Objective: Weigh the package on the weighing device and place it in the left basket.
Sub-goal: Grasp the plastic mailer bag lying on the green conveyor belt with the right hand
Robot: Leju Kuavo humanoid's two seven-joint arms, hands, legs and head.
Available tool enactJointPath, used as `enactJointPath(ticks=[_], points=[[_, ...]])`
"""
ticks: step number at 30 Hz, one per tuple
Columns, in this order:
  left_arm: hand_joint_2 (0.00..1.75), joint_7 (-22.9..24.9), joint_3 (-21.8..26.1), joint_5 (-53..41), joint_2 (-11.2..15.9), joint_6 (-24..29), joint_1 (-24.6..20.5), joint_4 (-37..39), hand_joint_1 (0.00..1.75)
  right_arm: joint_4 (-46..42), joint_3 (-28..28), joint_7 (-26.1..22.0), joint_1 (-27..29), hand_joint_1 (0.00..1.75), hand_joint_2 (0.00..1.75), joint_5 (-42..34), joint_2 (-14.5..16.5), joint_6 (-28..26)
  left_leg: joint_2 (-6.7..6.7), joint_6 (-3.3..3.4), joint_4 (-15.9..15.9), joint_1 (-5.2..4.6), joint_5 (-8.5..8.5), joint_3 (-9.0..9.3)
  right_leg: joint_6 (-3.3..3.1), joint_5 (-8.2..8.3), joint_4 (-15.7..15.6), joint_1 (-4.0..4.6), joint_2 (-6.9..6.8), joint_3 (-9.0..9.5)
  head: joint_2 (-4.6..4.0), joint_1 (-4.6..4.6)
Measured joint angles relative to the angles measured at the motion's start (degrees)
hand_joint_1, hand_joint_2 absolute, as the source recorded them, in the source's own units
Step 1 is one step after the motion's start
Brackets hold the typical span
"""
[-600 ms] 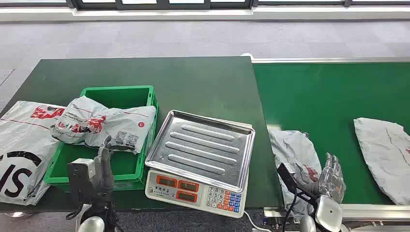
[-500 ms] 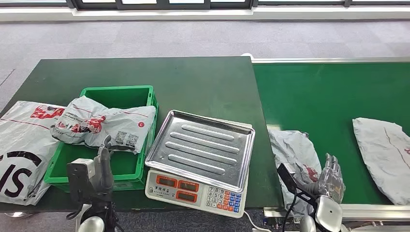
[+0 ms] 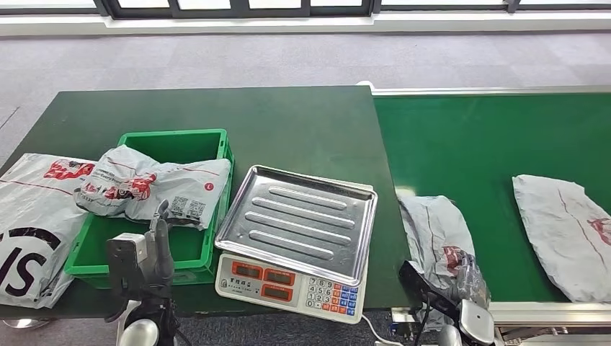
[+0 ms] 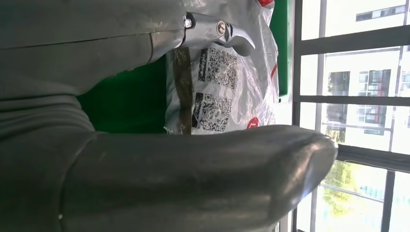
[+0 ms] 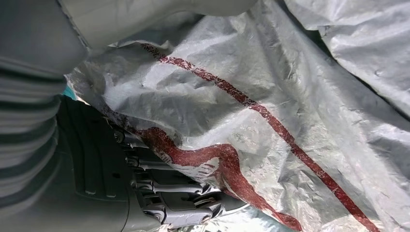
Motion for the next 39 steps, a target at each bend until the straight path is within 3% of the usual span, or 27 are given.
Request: enactJointPath(ticks=[13, 14, 17, 18, 25, 39], points=[[0.00, 0.1, 0.0, 0.0, 0.1, 0.0, -0.6, 0.9, 0.00, 1.7, 0.0, 0.0, -0.7, 0.00, 1.75, -0.1, 0.0, 0.3, 0.31, 0.04, 0.0, 0.00, -0.30, 0.49, 0.09, -0.16, 0.0, 0.00, 0.31, 0.68, 0.00, 0.00], [0.00, 0.2, 0.0, 0.0, 0.1, -0.1, -0.6, 0.9, 0.00, 1.8, 0.0, -0.1, -0.8, 0.22, 1.75, -0.2, 0.0, 0.4, 0.33, 0.05, 0.0, 0.00, -0.33, 0.54, 0.09, -0.19, 0.0, 0.00, 0.32, 0.73, 0.00, 0.01], [0.00, 0.4, 0.0, 0.1, 0.1, -0.3, -0.6, 1.0, 0.00, 1.9, 0.0, -0.3, -0.9, 1.53, 1.75, -0.4, 0.1, 1.1, 0.37, 0.07, 0.0, 0.00, -0.40, 0.69, 0.07, -0.27, 0.0, 0.00, 0.34, 0.87, 0.00, 0.01], [0.00, 0.4, 0.0, 0.1, 0.1, -0.4, -0.6, 1.0, 0.00, 1.9, 0.0, -0.6, -0.9, 1.75, 1.75, -0.4, 0.1, 1.4, 0.37, 0.08, 0.0, 0.00, -0.42, 0.74, 0.07, -0.29, 0.0, 0.00, 0.34, 0.92, 0.00, 0.00], [0.00, 0.4, -0.1, 0.4, 0.1, -0.7, -0.7, 1.1, 0.00, 1.8, 0.5, -3.3, -0.6, 1.75, 1.75, -1.1, 0.0, 2.5, 0.39, 0.01, 0.0, 0.00, -0.56, 1.00, 0.00, -0.38, 0.0, 0.04, 0.37, 1.14, 0.00, 0.00], [0.00, 1.1, -0.1, 0.6, 0.1, -1.9, -0.5, 0.1, 0.00, -3.6, 1.4, -2.5, 1.7, 1.75, 1.75, -0.7, 0.0, -0.8, 0.09, -0.06, 0.0, 0.02, -0.54, 1.01, -0.09, -0.49, 0.0, 0.12, 0.00, 0.94, 0.00, 0.00]])
